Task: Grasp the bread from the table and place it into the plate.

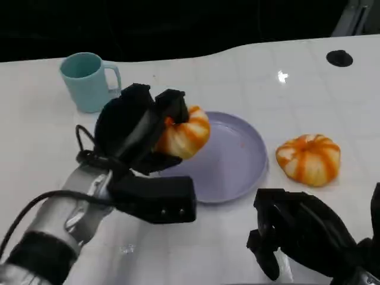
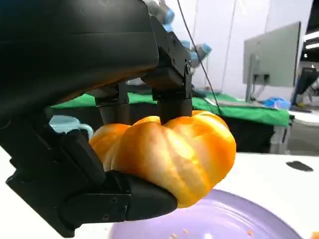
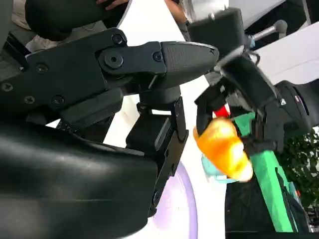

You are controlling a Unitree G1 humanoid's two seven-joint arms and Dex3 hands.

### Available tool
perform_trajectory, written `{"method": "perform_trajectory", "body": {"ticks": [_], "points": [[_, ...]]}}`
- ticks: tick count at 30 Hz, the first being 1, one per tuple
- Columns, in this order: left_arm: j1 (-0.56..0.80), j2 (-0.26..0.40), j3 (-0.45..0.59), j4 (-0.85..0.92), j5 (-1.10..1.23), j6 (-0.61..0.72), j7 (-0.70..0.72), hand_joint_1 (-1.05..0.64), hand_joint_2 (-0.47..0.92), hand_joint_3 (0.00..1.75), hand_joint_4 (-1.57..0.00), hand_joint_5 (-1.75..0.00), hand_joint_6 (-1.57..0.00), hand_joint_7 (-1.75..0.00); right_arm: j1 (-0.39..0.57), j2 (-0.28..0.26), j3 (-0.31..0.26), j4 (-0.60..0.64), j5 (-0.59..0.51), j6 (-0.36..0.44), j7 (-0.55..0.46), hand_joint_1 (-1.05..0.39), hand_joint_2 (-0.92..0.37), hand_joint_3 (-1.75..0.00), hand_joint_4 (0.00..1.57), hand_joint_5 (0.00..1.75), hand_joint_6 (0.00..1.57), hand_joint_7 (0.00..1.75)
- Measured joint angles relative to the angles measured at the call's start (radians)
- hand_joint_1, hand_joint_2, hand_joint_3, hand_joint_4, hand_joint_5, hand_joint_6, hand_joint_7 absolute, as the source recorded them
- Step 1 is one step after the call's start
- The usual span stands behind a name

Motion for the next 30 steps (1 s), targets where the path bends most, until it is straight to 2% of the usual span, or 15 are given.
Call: {"method": "perform_trajectory", "body": {"ticks": [3,8,11,12,13,14,15,16,17,19,22,30], "points": [[-0.057,-0.039,-0.018,0.110,-0.020,-0.037,0.001,-0.22,0.42,1.26,-0.97,-1.75,-0.78,-1.74,0.003,-0.001,0.001,-0.007,0.002,0.001,0.001,-0.92,-0.92,-0.36,1.29,1.57,1.11,1.50],[-0.138,-0.093,-0.029,0.267,-0.045,-0.092,0.003,-0.23,0.43,1.30,-0.96,-1.75,-0.78,-1.75,0.007,-0.002,0.002,-0.023,0.005,0.001,0.004,-0.91,-0.92,-0.37,1.29,1.57,1.11,1.50],[-0.161,-0.110,-0.035,0.316,-0.070,-0.109,-0.030,-0.24,0.52,1.00,-0.82,-1.75,-0.78,-1.35,0.010,-0.002,0.006,-0.027,0.005,0.001,0.004,-0.92,-0.92,-0.37,1.29,1.57,1.11,1.50],[-0.165,-0.110,-0.035,0.322,-0.076,-0.108,-0.051,-0.25,0.57,0.81,-0.77,-1.53,-0.77,-1.06,0.010,-0.002,0.007,-0.027,0.005,0.001,0.004,-0.92,-0.92,-0.38,1.29,1.57,1.11,1.51],[-0.168,-0.111,-0.036,0.325,-0.084,-0.107,-0.075,-0.29,0.70,0.52,-0.73,-1.33,-0.79,-0.65,0.012,-0.002,0.007,-0.028,0.005,0.001,0.004,-0.91,-0.92,-0.38,1.29,1.57,1.11,1.51],[-0.170,-0.111,-0.036,0.326,-0.098,-0.105,-0.107,-0.30,0.78,0.35,-0.71,-1.26,-0.83,-0.44,0.012,-0.002,0.007,-0.028,0.005,0.001,0.004,-0.91,-0.92,-0.38,1.29,1.57,1.11,1.51],[-0.172,-0.111,-0.036,0.327,-0.109,-0.101,-0.134,-0.32,0.83,0.23,-0.66,-1.15,-0.79,-0.28,0.013,-0.002,0.007,-0.029,0.005,0.001,0.005,-0.91,-0.92,-0.38,1.29,1.57,1.11,1.51],[-0.173,-0.111,-0.036,0.327,-0.115,-0.097,-0.159,-0.37,0.88,0.14,-0.56,-0.90,-0.72,-0.13,0.013,-0.002,0.007,-0.029,0.006,0.001,0.005,-0.91,-0.92,-0.38,1.29,1.57,1.11,1.50],[-0.174,-0.109,-0.040,0.325,-0.116,-0.094,-0.177,-0.41,0.90,0.11,-0.52,-0.73,-0.66,-0.07,0.013,-0.001,0.007,-0.030,0.007,0.001,0.005,-0.91,-0.92,-0.37,1.29,1.57,1.11,1.50],[-0.173,-0.101,-0.053,0.312,-0.114,-0.086,-0.209,-0.50,0.92,0.12,-0.44,-0.54,-0.55,-0.01,0.013,-0.001,0.007,-0.030,0.010,0.001,0.005,-0.91,-0.92,-0.36,1.29,1.56,1.11,1.49],[-0.172,-0.082,-0.066,0.267,-0.106,-0.066,-0.246,-0.56,0.92,0.15,-0.36,-0.45,-0.47,0.00,0.013,-0.001,0.007,-0.032,0.018,0.004,0.005,-0.91,-0.92,-0.36,1.29,1.56,1.11,1.49],[-0.152,-0.026,-0.085,0.160,-0.099,-0.053,-0.320,-0.64,0.92,0.17,-0.30,-0.39,-0.45,0.00,0.014,-0.001,0.007,-0.032,0.019,0.006,0.003,-0.90,-0.92,-0.36,1.29,1.55,1.11,1.48]]}}
